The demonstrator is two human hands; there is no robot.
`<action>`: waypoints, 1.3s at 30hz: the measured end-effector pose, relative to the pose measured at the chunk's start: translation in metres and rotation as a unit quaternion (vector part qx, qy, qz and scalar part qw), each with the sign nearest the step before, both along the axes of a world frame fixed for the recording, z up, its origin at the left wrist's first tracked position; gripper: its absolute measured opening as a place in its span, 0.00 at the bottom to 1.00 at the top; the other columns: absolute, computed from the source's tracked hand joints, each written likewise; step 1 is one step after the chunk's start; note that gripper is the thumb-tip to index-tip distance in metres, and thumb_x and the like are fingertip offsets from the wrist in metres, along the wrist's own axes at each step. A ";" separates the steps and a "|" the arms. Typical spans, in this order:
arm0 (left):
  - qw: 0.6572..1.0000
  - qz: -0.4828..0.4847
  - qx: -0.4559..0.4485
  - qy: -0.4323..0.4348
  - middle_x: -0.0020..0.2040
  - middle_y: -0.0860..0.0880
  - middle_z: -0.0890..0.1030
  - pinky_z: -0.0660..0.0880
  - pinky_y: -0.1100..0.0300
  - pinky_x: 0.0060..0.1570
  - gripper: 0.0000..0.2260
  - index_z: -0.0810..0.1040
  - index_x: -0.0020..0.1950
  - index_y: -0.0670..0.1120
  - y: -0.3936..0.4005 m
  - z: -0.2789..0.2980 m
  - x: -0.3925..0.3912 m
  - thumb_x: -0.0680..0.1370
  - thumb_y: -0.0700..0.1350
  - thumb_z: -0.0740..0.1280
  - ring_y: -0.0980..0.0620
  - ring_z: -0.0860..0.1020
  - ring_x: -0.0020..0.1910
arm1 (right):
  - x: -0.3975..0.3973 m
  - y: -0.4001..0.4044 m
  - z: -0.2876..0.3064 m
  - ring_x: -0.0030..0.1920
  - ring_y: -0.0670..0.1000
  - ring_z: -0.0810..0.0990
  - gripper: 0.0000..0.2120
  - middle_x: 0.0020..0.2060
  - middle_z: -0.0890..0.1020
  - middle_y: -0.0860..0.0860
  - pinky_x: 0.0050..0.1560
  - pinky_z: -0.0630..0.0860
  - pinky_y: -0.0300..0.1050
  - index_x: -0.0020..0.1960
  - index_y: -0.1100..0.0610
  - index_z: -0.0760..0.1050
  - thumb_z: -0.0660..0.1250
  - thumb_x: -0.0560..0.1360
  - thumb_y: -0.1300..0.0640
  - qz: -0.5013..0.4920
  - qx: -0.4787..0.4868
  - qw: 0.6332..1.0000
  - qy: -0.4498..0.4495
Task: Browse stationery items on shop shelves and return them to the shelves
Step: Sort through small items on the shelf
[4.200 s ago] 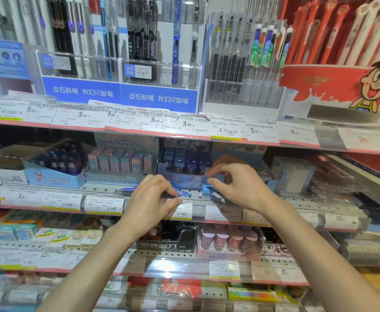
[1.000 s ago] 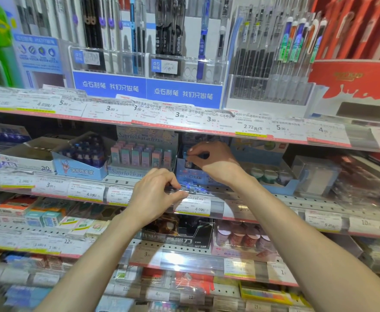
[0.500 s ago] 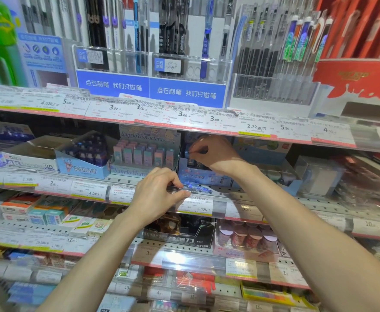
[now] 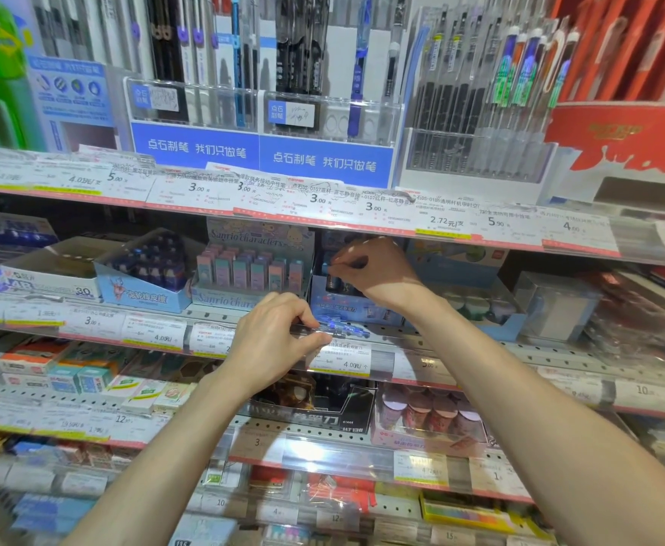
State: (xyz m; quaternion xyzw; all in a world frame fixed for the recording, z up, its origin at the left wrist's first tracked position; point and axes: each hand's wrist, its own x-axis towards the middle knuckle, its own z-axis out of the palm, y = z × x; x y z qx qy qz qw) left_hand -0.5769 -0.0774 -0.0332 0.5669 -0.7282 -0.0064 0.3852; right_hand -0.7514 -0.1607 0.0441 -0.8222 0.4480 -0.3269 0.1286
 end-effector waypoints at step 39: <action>0.999 0.006 -0.033 -0.005 0.43 0.59 0.76 0.68 0.58 0.41 0.11 0.78 0.43 0.53 0.005 -0.006 -0.002 0.71 0.58 0.73 0.57 0.71 0.47 | -0.030 0.036 -0.014 0.58 0.50 0.79 0.13 0.59 0.82 0.49 0.60 0.75 0.45 0.61 0.55 0.81 0.66 0.79 0.52 -0.017 -0.043 0.997 0.054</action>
